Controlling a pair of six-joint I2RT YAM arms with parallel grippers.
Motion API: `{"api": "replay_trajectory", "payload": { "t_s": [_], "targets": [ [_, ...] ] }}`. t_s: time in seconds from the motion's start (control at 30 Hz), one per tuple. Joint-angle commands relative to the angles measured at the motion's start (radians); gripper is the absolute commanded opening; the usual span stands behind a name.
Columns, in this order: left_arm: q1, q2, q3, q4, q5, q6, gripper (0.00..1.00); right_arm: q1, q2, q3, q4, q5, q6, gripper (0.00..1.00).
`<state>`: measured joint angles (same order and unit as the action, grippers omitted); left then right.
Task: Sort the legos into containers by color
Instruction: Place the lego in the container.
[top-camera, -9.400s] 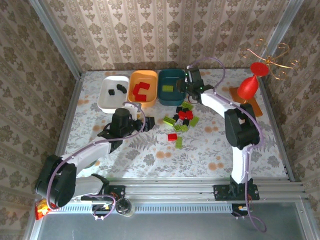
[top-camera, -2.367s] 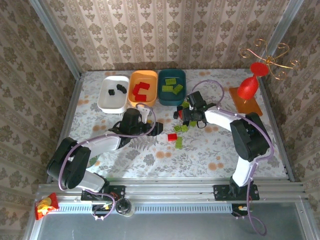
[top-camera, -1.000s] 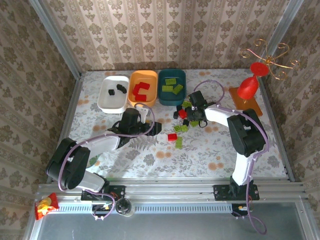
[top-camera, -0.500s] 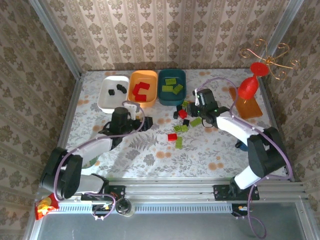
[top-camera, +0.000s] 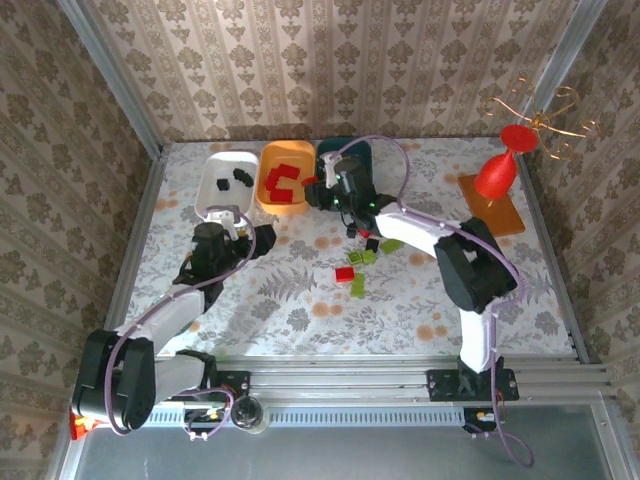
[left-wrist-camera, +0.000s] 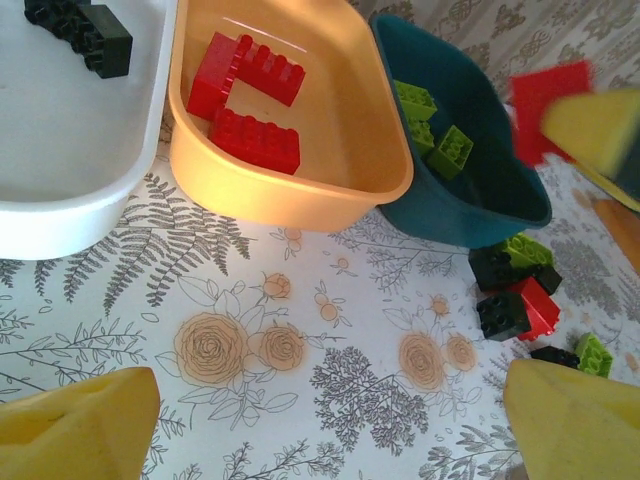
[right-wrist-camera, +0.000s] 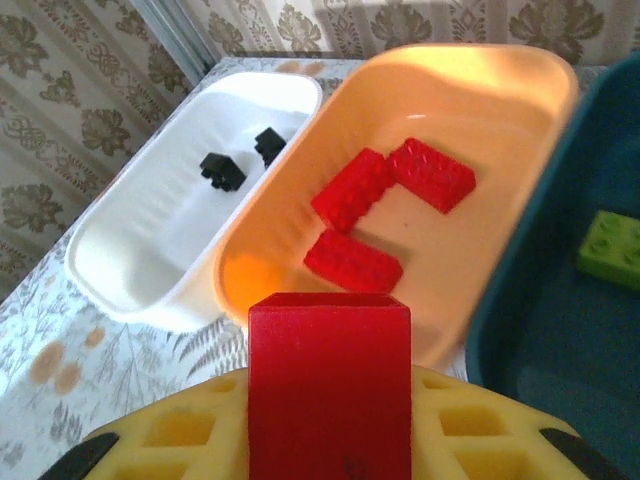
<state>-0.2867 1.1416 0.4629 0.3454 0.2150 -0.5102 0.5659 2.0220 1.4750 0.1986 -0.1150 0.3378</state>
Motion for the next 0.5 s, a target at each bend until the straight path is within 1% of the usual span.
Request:
{"api": "replay_trajectory", "payload": {
  "t_s": [0.0, 0.13, 0.2, 0.23, 0.33, 0.4, 0.47],
  "targets": [
    [0.006, -0.027, -0.012, 0.017, 0.001, -0.022, 0.90, -0.006, 0.144, 0.173, -0.017, 0.015, 0.033, 0.31],
    [0.009, -0.042, -0.013, 0.010, 0.007, -0.012, 0.90, -0.013, 0.306, 0.409, -0.137, 0.002, 0.035, 0.37],
    [0.009, -0.043, -0.013, 0.013, 0.018, -0.010, 0.91, -0.019, 0.352, 0.510, -0.200, -0.013, 0.040, 0.45],
    [0.009, -0.042, -0.012, 0.015, 0.023, -0.012, 0.91, -0.022, 0.357, 0.535, -0.219, -0.026, 0.042, 0.47],
    [0.009, -0.030, -0.007, 0.023, 0.042, -0.014, 0.90, -0.033, 0.311, 0.524, -0.227, -0.058, 0.042, 0.55],
    [0.008, -0.017, -0.003, 0.029, 0.058, -0.022, 0.90, -0.044, 0.231, 0.461, -0.219, -0.073, 0.033, 0.59],
    [0.002, 0.000, 0.000, 0.042, 0.076, -0.029, 0.89, -0.054, 0.131, 0.344, -0.198, -0.079, 0.026, 0.63]
  ]
}}
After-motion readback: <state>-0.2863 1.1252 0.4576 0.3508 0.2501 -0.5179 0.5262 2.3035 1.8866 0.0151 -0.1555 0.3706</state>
